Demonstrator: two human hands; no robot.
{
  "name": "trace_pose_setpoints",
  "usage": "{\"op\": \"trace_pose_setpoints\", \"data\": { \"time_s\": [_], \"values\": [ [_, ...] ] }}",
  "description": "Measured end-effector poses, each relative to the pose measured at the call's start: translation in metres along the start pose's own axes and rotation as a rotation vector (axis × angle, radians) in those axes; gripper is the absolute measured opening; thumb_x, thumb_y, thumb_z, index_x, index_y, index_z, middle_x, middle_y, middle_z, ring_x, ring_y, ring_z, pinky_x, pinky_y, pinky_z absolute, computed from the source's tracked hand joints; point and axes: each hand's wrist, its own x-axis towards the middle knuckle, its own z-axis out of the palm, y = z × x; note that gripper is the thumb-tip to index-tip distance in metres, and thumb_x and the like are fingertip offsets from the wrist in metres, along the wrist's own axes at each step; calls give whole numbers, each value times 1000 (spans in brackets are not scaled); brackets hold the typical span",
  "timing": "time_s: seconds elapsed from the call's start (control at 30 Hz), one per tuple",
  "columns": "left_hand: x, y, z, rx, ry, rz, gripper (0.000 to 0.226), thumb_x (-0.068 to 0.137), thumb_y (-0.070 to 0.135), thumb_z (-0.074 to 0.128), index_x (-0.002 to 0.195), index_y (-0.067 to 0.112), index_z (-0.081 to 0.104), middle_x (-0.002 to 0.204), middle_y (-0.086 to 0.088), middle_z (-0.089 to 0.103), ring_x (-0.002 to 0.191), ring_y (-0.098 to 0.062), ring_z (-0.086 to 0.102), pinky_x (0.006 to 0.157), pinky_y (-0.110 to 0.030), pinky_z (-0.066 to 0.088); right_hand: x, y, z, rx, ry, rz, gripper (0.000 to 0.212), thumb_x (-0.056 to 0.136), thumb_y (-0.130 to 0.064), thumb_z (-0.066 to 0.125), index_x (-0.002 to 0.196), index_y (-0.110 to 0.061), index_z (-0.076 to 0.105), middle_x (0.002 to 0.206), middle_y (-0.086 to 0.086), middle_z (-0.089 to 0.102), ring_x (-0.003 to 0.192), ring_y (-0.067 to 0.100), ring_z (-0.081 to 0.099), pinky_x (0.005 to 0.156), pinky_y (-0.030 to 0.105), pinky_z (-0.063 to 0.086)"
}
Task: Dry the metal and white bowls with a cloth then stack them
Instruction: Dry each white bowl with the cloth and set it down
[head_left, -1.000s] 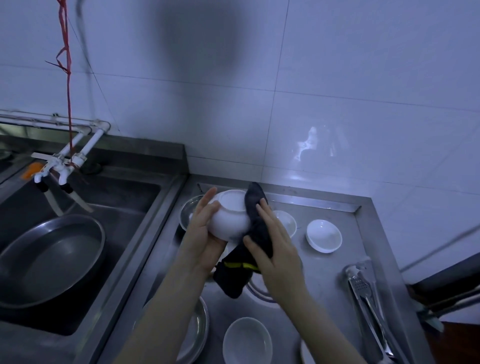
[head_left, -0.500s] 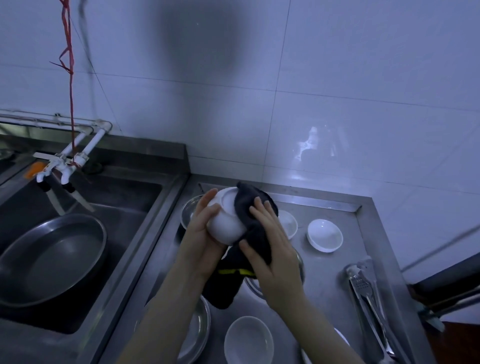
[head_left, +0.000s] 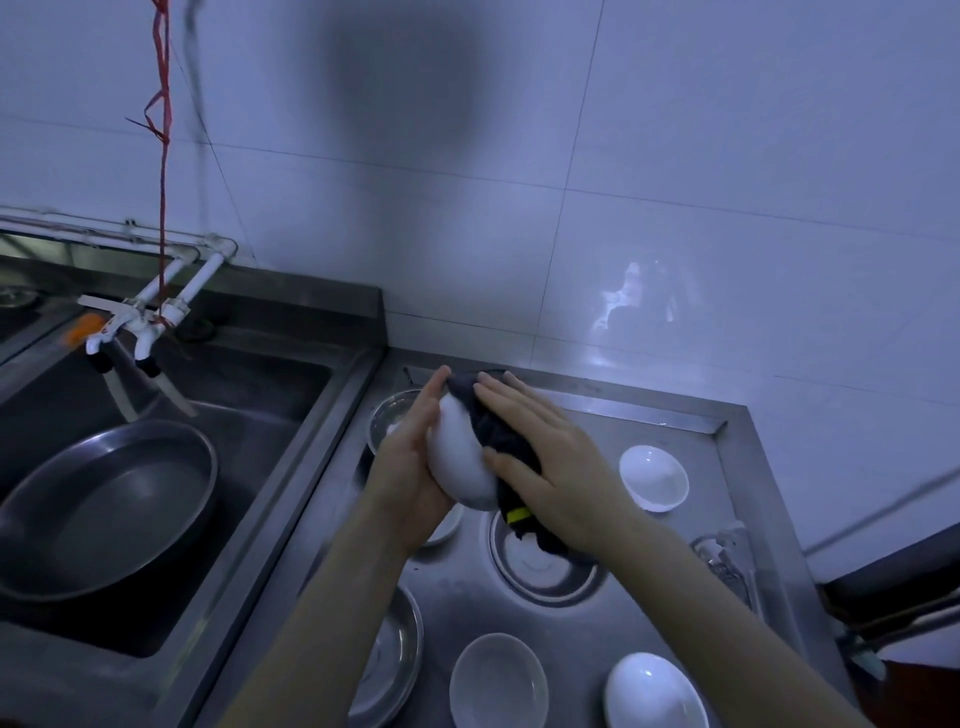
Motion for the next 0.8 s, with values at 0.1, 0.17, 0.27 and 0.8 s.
{"op": "trace_pose_setpoints", "data": {
  "time_s": [0.1,0.17,0.27,0.8],
  "values": [
    [5,-3,-13,-76,52,-51,52,101,32,48,151,22,37,143,-23,51,132,-40,50,105,-54,45,-12,-1,16,-86,31,-91,55,92,-36,49,144,-21,43,150,-12,37,144,1,21,119,26,18],
    [6,-5,-18,-103,85,-85,53,103,34,49,152,22,35,145,-25,49,132,-42,49,106,-57,44,-24,2,23,-111,57,-99,52,94,-37,49,143,-19,46,149,-9,41,142,3,27,118,35,24],
    [6,-10,-23,-69,124,-18,43,104,27,41,146,22,45,134,-21,60,118,-38,62,88,-51,57,-26,7,18,-60,110,22,49,94,-38,48,141,-24,47,146,-20,36,140,-5,25,118,32,21],
    [5,2,-18,166,86,21,40,105,24,37,141,29,51,118,-6,71,106,-29,69,80,-44,60,-9,-3,20,423,247,372,54,86,-33,52,140,-35,44,136,-14,53,121,-3,47,106,21,37]
  ]
}}
